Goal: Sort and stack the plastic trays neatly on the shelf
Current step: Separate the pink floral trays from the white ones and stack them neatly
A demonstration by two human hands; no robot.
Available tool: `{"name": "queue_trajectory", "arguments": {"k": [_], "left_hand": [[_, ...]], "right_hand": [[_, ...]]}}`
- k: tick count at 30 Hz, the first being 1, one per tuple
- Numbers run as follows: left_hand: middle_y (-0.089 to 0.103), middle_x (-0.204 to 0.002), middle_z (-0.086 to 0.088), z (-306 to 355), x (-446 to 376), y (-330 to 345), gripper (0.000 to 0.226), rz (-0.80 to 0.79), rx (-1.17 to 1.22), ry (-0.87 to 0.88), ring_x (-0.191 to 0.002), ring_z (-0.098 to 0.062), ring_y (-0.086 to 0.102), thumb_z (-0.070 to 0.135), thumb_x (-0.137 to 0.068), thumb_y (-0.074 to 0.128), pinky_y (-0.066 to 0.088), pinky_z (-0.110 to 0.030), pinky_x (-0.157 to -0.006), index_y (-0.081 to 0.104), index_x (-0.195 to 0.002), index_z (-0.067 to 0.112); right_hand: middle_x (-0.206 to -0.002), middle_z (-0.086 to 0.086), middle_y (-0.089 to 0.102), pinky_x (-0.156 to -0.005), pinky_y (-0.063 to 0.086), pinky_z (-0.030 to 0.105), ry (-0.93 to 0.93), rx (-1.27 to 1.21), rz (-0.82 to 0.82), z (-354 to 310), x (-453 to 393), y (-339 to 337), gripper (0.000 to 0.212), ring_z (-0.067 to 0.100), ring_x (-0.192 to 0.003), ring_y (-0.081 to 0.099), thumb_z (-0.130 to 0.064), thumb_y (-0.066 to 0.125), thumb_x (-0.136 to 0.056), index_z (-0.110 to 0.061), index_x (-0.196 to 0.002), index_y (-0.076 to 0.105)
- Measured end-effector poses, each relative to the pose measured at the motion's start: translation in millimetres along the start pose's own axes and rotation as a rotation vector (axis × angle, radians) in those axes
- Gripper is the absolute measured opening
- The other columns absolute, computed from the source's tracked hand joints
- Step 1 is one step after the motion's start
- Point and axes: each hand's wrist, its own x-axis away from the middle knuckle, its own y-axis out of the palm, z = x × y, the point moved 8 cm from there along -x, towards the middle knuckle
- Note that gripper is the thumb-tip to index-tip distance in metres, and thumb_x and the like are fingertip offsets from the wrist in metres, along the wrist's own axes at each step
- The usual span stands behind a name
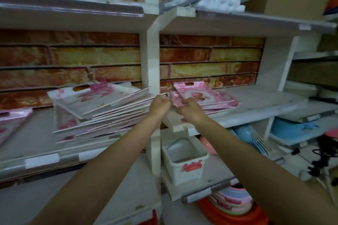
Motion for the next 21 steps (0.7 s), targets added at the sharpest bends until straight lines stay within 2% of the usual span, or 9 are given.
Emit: {"name": "queue_trajectory", "arguments": {"k": [2,4,6,7,9,12,15,18,21], "left_hand": [[0.056,-0.069,-0.004,-4,-16,27,0.014,-0.041,-0.019,0.001,-0.076,-0.023,0.054,0.011,-0.072,0.050,0.039,-0.030,-0.070,0.059,-0.062,0.017],[0.064,-0.076,-0.012,-8,-36,53,0.019,-0.066,-0.072,0.007,-0.079,-0.030,0.060,0.018,-0.068,0.048,0.037,-0.027,-0.068,0.065,-0.071,0.011],[0.061,-0.078,-0.010,-12,-53,81,0.012,-0.102,-0.056,0.000,-0.078,-0.025,0.057,0.012,-0.076,0.050,0.037,-0.026,-0.068,0.061,-0.073,0.009],[0.058,-0.077,-0.009,-13,-62,93,0.011,-0.117,-0.032,-0.004,-0.076,-0.022,0.054,0.007,-0.078,0.050,0.038,-0.026,-0.068,0.060,-0.073,0.009],[0.058,-0.080,-0.010,-15,-84,115,0.011,-0.133,0.000,-0.013,-0.076,-0.021,0.052,0.004,-0.079,0.051,0.040,-0.027,-0.066,0.061,-0.077,0.008],[0.051,-0.072,-0.010,-20,-122,145,0.020,-0.163,0.003,-0.036,-0.071,-0.022,0.050,0.002,-0.081,0.053,0.040,-0.030,-0.068,0.051,-0.063,0.011],[0.047,-0.065,-0.005,-31,-158,172,0.018,-0.218,-0.066,-0.106,-0.061,-0.019,0.045,0.008,-0.085,0.056,0.038,-0.024,-0.061,0.052,-0.068,0.011],[0.052,-0.075,-0.007,-44,-185,188,0.005,-0.225,-0.063,-0.135,-0.068,-0.019,0.049,0.011,-0.088,0.056,0.039,-0.029,-0.071,0.056,-0.086,0.008],[0.047,-0.072,-0.003,-60,-211,196,0.011,-0.196,-0.079,-0.163,-0.064,-0.013,0.045,0.010,-0.090,0.054,0.037,-0.028,-0.070,0.051,-0.079,0.010]], "right_hand": [[-0.116,0.011,0.048,-0.101,0.046,0.048,0.026,0.005,0.021,15,-13,-18,0.048,0.025,-0.104,0.051,-0.008,0.050,-0.090,-0.005,-0.137,0.038],[-0.124,0.011,0.047,-0.103,0.045,0.047,0.040,0.011,0.045,29,-30,-37,0.051,0.026,-0.110,0.051,-0.009,0.050,-0.091,-0.005,-0.140,0.037],[-0.138,0.012,0.043,-0.104,0.044,0.045,0.041,0.034,0.069,41,-49,-56,0.052,0.027,-0.120,0.048,-0.010,0.051,-0.090,-0.006,-0.141,0.038],[-0.141,0.012,0.042,-0.104,0.045,0.044,0.049,0.042,0.075,46,-59,-65,0.052,0.025,-0.117,0.049,-0.010,0.051,-0.090,-0.006,-0.140,0.039],[-0.136,0.013,0.045,-0.101,0.047,0.045,0.062,0.061,0.087,55,-82,-81,0.049,0.022,-0.103,0.049,-0.009,0.051,-0.090,-0.006,-0.138,0.041],[-0.119,0.015,0.050,-0.099,0.047,0.048,0.070,0.116,0.113,60,-123,-105,0.042,0.023,-0.095,0.049,-0.008,0.051,-0.091,-0.003,-0.132,0.043],[-0.123,0.018,0.051,-0.100,0.046,0.049,0.075,0.159,0.116,65,-170,-118,0.040,0.030,-0.108,0.053,-0.011,0.051,-0.092,-0.002,-0.130,0.043],[-0.135,0.017,0.047,-0.101,0.046,0.047,0.096,0.183,0.093,82,-207,-121,0.044,0.030,-0.113,0.053,-0.011,0.051,-0.091,-0.003,-0.134,0.042],[-0.133,0.017,0.048,-0.100,0.047,0.046,0.137,0.173,0.089,102,-237,-125,0.044,0.031,-0.115,0.054,-0.011,0.053,-0.090,-0.004,-0.133,0.045]]}}
